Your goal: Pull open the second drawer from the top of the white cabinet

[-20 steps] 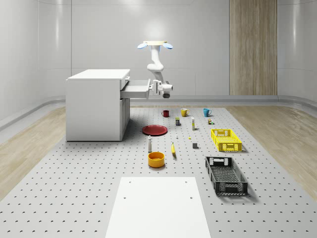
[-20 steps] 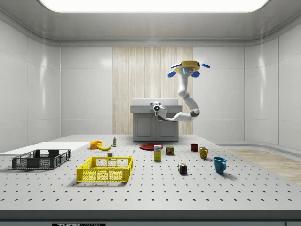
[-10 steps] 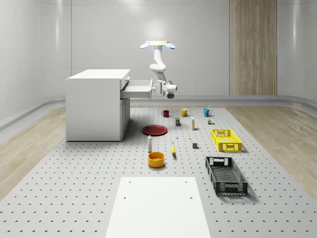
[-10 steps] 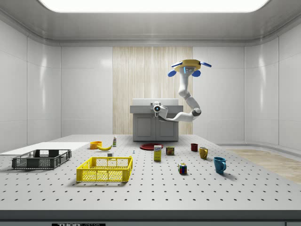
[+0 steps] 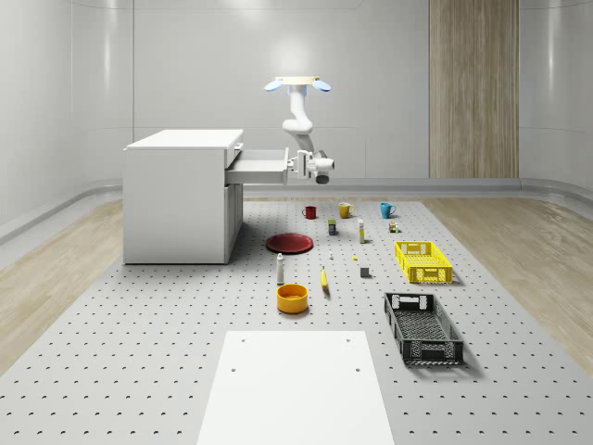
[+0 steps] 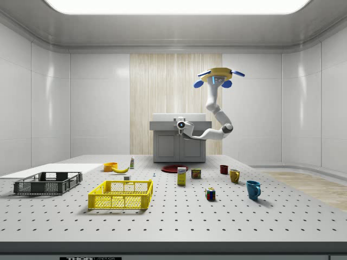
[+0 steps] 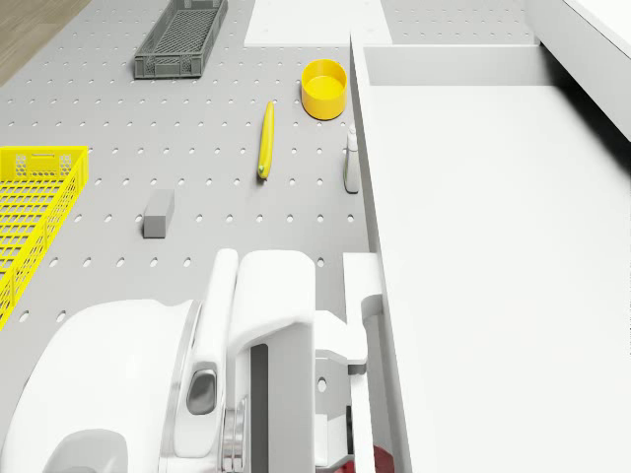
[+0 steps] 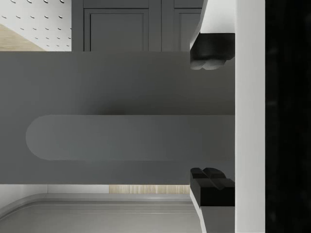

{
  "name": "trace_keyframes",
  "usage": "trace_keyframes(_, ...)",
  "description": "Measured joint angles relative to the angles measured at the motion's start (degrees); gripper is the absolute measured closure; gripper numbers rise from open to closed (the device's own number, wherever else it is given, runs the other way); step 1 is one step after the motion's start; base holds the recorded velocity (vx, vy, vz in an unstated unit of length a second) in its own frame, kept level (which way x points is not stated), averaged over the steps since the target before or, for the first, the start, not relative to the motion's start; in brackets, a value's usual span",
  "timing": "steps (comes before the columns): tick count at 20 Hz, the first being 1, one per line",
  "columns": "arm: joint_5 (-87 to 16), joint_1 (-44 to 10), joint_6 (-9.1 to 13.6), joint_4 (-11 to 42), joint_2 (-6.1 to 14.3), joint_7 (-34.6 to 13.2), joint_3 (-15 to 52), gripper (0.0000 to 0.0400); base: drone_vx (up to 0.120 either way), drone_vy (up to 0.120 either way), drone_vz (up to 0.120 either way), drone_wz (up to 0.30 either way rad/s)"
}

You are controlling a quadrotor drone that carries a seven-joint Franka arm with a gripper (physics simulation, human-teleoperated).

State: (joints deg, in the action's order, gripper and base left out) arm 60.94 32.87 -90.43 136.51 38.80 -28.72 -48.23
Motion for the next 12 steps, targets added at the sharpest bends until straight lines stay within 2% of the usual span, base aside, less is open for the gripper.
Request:
trace_keyframes(8,-0.9,1.7,-1.2,0.1,1.2,-0.5,-1.0,0.01,0.0,0.0,0.0,0.0)
trace_keyframes(9,-1.0,1.8,-1.4,-0.1,1.6,-2.1,-1.0,0.0101,0.0,0.0,0.0,0.0)
trace_keyframes(10,-1.7,2.4,-2.1,-0.5,2.8,-5.5,-0.9,0.0103,0.0,0.0,0.0,0.0)
trace_keyframes(12,-4.7,5.1,-4.7,-0.9,6.3,-10.9,-1.5,0.0019,0.0,0.0,0.0,0.0)
